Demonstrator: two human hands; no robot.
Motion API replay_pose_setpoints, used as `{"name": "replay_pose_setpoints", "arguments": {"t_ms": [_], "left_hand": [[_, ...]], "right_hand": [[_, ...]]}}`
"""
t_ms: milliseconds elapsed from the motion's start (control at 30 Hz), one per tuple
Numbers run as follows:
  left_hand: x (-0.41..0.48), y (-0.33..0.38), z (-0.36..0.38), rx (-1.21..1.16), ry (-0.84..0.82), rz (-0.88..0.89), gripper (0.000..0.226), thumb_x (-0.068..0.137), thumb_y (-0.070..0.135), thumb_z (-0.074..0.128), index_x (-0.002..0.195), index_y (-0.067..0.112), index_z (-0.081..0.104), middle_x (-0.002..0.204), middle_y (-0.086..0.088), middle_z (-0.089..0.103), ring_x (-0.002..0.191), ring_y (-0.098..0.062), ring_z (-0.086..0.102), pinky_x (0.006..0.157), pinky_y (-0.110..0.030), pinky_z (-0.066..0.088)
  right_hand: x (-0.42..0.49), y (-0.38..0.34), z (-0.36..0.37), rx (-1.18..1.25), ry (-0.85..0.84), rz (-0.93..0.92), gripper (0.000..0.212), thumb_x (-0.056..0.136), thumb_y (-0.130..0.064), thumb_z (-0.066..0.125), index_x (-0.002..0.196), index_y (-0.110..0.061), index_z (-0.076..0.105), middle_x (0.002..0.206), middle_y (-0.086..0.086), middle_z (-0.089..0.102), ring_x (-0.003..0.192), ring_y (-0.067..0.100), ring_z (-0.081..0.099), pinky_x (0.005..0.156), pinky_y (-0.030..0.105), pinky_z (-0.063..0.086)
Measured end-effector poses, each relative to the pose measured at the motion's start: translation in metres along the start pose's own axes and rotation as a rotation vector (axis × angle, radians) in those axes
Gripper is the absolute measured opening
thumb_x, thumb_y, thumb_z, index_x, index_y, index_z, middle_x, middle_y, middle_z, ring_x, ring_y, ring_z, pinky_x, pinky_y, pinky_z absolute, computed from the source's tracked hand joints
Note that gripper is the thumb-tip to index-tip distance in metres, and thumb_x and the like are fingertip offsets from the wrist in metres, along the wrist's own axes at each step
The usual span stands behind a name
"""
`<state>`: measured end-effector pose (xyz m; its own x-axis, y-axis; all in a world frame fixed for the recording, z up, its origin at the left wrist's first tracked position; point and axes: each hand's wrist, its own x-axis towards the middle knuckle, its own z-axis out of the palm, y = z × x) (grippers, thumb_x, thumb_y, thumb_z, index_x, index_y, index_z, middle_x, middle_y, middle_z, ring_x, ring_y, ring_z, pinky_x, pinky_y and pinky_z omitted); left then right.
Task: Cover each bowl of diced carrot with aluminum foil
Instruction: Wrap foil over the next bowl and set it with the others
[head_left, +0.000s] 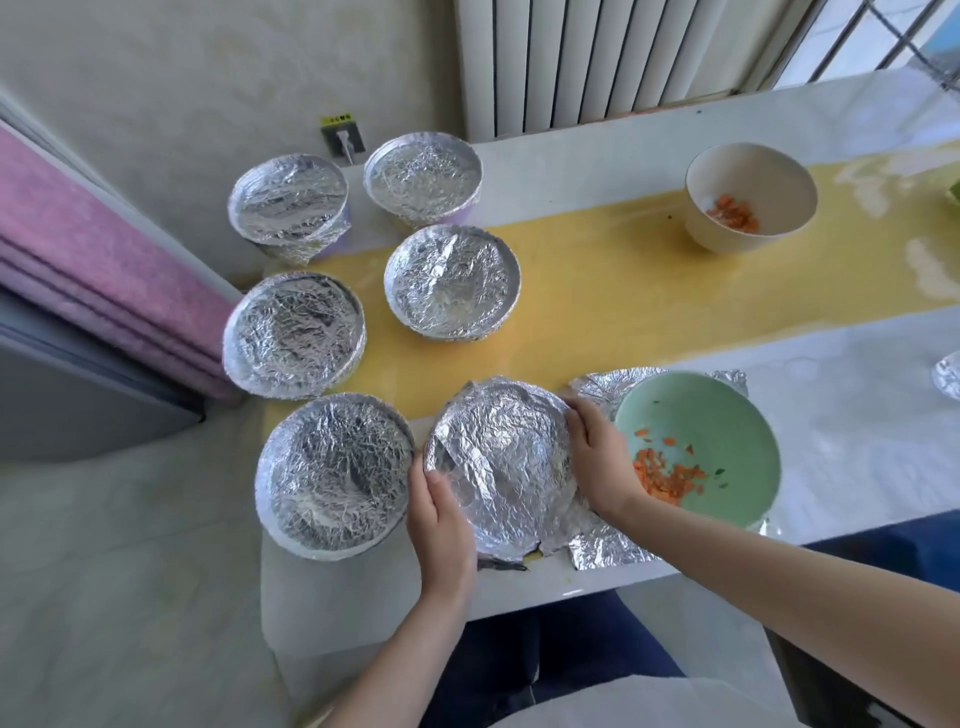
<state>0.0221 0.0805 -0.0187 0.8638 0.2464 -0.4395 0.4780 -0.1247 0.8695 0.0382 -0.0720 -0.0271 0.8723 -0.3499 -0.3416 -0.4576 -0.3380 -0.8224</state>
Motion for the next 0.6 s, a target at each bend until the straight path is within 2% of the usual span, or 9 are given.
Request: {"name": "replay_pose_setpoints", "arguments": {"t_ms": [100, 200, 267, 300, 367, 433, 500, 533, 600], "left_hand": [[-0.001, -0.003, -0.003, 0.026, -0.033, 0.013, 0.042, 0.103, 0.024, 0.027, 0.145, 0.021, 0.027, 0.131, 0.011, 0.036, 0.119, 0.001, 0.034, 0.096, -0.021, 0.028], [0.0, -0.005, -0.004, 0.05, -0.07, 0.01, 0.042, 0.103, 0.023, 0.027, 0.145, 0.019, 0.027, 0.138, 0.007, 0.037, 0.118, 0.0, 0.034, 0.097, -0.02, 0.028], [-0.001, -0.004, -0.006, 0.081, -0.079, 0.021, 0.042, 0.103, 0.023, 0.027, 0.145, 0.018, 0.028, 0.141, 0.002, 0.038, 0.116, 0.0, 0.035, 0.096, -0.02, 0.028], [-0.001, -0.004, -0.007, 0.095, -0.084, 0.03, 0.042, 0.103, 0.023, 0.027, 0.144, 0.018, 0.028, 0.141, 0.001, 0.039, 0.115, -0.001, 0.035, 0.095, -0.02, 0.028], [0.0, -0.003, -0.007, 0.119, -0.092, 0.044, 0.042, 0.102, 0.023, 0.028, 0.144, 0.018, 0.029, 0.142, 0.001, 0.039, 0.114, 0.001, 0.033, 0.094, -0.019, 0.027], [0.001, -0.002, -0.006, 0.15, -0.091, 0.059, 0.041, 0.102, 0.022, 0.029, 0.143, 0.017, 0.03, 0.141, 0.0, 0.039, 0.112, 0.001, 0.033, 0.092, -0.016, 0.026], [0.002, -0.001, -0.005, 0.169, -0.09, 0.057, 0.041, 0.102, 0.021, 0.03, 0.143, 0.016, 0.031, 0.132, 0.002, 0.045, 0.104, 0.002, 0.038, 0.082, -0.012, 0.026], [0.002, -0.001, -0.005, 0.17, -0.087, 0.056, 0.04, 0.102, 0.019, 0.03, 0.142, 0.015, 0.031, 0.121, 0.005, 0.049, 0.092, 0.004, 0.043, 0.073, -0.01, 0.029], [0.002, -0.002, -0.004, 0.179, -0.066, 0.044, 0.039, 0.102, 0.017, 0.029, 0.141, 0.013, 0.033, 0.09, 0.017, 0.044, 0.067, 0.009, 0.038, 0.055, -0.011, 0.034]], "right_hand": [[0.001, 0.001, 0.002, -0.074, -0.04, 0.014, 0.032, 0.103, -0.023, 0.027, 0.124, -0.014, 0.05, 0.069, -0.009, 0.045, 0.054, 0.004, 0.038, 0.048, 0.019, 0.027], [0.004, 0.002, 0.003, -0.174, -0.095, 0.046, 0.031, 0.103, -0.025, 0.026, 0.117, -0.009, 0.049, 0.071, -0.003, 0.047, 0.055, 0.009, 0.04, 0.05, 0.024, 0.031], [0.008, -0.001, 0.005, -0.242, -0.126, 0.056, 0.033, 0.103, -0.027, 0.025, 0.112, -0.006, 0.049, 0.074, -0.001, 0.049, 0.059, 0.012, 0.043, 0.058, 0.029, 0.037], [0.009, -0.002, 0.005, -0.285, -0.141, 0.052, 0.034, 0.103, -0.027, 0.025, 0.112, -0.004, 0.049, 0.08, 0.001, 0.051, 0.066, 0.015, 0.047, 0.065, 0.032, 0.039], [0.009, -0.006, 0.004, -0.375, -0.173, 0.031, 0.035, 0.102, -0.024, 0.027, 0.121, -0.001, 0.046, 0.106, 0.012, 0.054, 0.095, 0.025, 0.051, 0.085, 0.035, 0.04], [0.005, -0.01, 0.002, -0.412, -0.182, -0.058, 0.04, 0.102, -0.022, 0.032, 0.136, -0.001, 0.033, 0.134, 0.016, 0.042, 0.124, 0.029, 0.04, 0.103, 0.037, 0.031], [-0.003, -0.014, -0.004, -0.43, -0.111, -0.235, 0.046, 0.1, -0.019, 0.037, 0.142, -0.002, 0.027, 0.145, 0.014, 0.034, 0.135, 0.028, 0.031, 0.111, 0.035, 0.024], [-0.004, -0.015, -0.008, -0.454, -0.051, -0.326, 0.045, 0.099, -0.017, 0.039, 0.141, -0.003, 0.029, 0.146, 0.013, 0.034, 0.137, 0.027, 0.029, 0.114, 0.035, 0.022], [-0.001, -0.014, -0.021, -0.509, 0.054, -0.417, 0.044, 0.099, -0.016, 0.04, 0.14, -0.004, 0.033, 0.147, 0.011, 0.035, 0.14, 0.026, 0.025, 0.118, 0.036, 0.017]]}}
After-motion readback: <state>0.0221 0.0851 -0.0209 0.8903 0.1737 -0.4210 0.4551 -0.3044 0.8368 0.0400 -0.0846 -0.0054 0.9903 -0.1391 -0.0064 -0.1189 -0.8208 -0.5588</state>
